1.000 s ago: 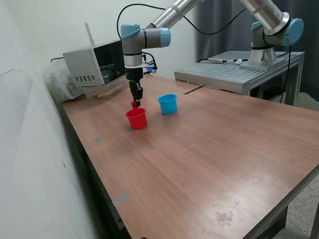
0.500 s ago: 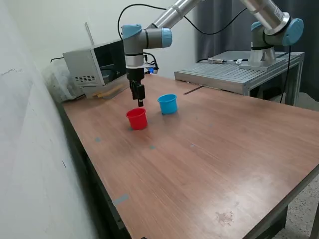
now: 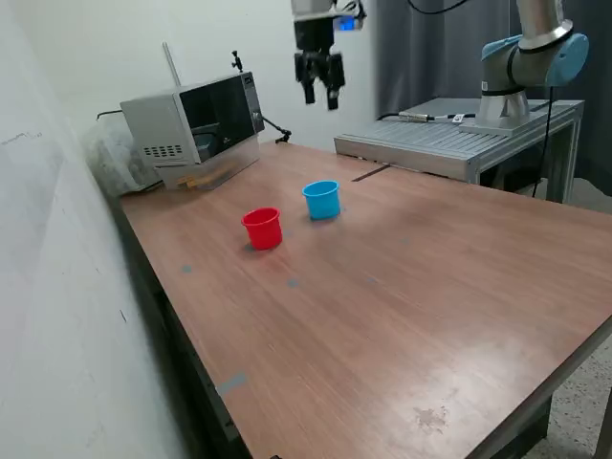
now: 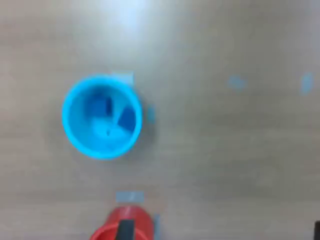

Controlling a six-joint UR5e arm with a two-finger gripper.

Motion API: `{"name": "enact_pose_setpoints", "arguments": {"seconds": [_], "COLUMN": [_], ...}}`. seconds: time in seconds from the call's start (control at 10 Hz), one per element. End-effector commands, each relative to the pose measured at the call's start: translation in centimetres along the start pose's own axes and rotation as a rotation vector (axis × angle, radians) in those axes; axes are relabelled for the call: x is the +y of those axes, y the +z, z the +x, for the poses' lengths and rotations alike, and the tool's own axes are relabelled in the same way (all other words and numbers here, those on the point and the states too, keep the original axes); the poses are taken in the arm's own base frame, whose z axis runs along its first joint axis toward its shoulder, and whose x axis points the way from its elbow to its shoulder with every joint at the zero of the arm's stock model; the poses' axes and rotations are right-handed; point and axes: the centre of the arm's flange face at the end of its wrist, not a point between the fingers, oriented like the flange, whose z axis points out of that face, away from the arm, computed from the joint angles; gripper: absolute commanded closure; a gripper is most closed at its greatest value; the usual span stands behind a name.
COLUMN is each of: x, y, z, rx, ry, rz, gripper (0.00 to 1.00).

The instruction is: Place red objects in the red bin, and blue objects in the blue bin.

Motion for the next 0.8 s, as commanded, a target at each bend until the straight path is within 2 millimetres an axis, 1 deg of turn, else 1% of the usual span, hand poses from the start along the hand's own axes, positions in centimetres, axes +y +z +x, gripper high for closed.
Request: {"name": "enact_pose_setpoints", "arguments": {"seconds": [0.0, 0.1, 0.2, 0.3, 0.4, 0.5, 0.6, 0.7], "x": [-10.0, -13.1, -15.8, -18.4, -19.9, -21.3, -22.4, -24.3], "y": [-12.2, -14.9, -16.3, -17.1, -17.2, -17.1, -16.5, -15.6], "z": [1.2, 1.2, 2.2, 3.8, 4.4, 4.4, 4.9, 5.4], "rx": [0.002, 0.003, 0.004, 0.005, 0.008, 0.011, 0.016, 0.015], "ry": [-0.021, -0.023, -0.048, -0.083, -0.097, -0.099, -0.109, -0.118], "rz": [0.022, 0.033, 0.054, 0.052, 0.051, 0.056, 0.069, 0.134], "gripper": [0.0, 0.0, 0.0, 0.0, 0.0, 0.0, 0.0, 0.0]}}
